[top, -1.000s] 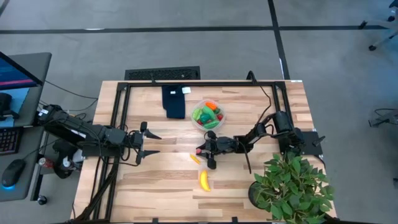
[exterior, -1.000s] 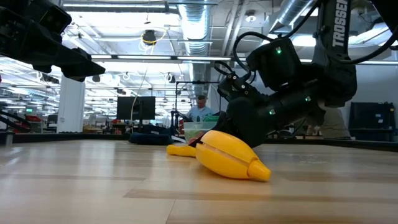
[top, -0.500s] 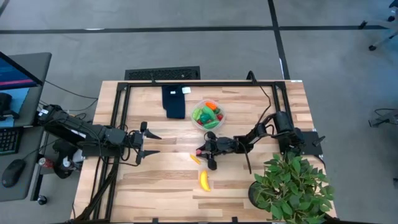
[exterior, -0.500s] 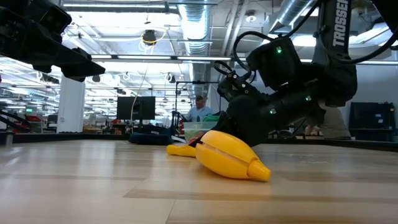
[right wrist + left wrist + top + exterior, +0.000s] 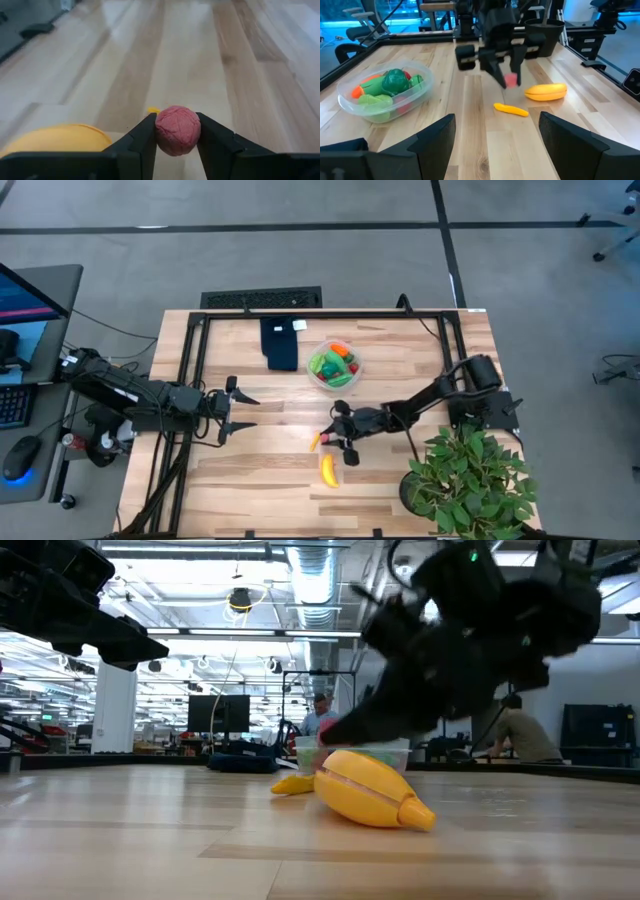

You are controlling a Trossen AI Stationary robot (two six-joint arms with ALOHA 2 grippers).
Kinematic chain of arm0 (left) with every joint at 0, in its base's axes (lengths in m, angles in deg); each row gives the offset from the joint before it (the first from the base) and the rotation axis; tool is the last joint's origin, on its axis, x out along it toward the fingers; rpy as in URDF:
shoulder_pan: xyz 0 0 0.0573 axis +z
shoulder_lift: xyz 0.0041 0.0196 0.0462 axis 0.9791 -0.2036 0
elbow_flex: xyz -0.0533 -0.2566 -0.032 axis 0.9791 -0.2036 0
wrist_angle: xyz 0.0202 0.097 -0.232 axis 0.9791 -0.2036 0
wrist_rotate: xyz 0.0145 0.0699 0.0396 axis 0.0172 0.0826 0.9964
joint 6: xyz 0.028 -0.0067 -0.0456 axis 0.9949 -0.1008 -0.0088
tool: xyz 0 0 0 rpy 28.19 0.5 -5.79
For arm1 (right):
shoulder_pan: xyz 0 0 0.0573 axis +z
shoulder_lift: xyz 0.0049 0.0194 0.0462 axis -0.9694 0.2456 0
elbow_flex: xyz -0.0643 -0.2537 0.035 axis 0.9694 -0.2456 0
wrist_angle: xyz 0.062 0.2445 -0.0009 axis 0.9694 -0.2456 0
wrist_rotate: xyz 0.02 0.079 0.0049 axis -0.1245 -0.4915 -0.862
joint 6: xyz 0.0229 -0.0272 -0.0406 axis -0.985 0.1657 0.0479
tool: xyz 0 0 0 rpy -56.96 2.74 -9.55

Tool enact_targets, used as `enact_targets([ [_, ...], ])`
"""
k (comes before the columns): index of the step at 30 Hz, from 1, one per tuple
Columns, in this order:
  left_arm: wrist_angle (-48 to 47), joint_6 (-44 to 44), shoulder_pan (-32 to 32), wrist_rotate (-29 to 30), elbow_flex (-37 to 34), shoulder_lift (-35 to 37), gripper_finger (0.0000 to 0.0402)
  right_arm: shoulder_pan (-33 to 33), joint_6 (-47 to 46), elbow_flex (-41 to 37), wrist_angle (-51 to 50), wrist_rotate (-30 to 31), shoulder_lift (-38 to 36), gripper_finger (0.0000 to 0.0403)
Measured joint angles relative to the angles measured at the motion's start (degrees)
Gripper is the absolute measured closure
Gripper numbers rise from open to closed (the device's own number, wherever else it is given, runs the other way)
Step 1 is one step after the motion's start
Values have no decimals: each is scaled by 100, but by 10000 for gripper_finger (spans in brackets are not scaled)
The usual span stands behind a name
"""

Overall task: Pick and placing Produce into tupperware
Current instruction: Put the pink peach into the transparent container

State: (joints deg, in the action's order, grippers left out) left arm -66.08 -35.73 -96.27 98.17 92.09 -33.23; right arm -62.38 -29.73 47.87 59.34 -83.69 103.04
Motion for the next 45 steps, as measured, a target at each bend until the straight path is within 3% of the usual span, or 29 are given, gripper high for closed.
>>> enact_targets([
  [5,4,0,0,-1,0,0,123,72,78,9,-721,184,-562,284],
  [25,17,2,0,-46,0,0,123,-103,286,11,-4062,2354,-2607,284],
  [45,31,55,0,-40,1,2,123,-1665,1028,13,-4092,2440,-2697,284],
])
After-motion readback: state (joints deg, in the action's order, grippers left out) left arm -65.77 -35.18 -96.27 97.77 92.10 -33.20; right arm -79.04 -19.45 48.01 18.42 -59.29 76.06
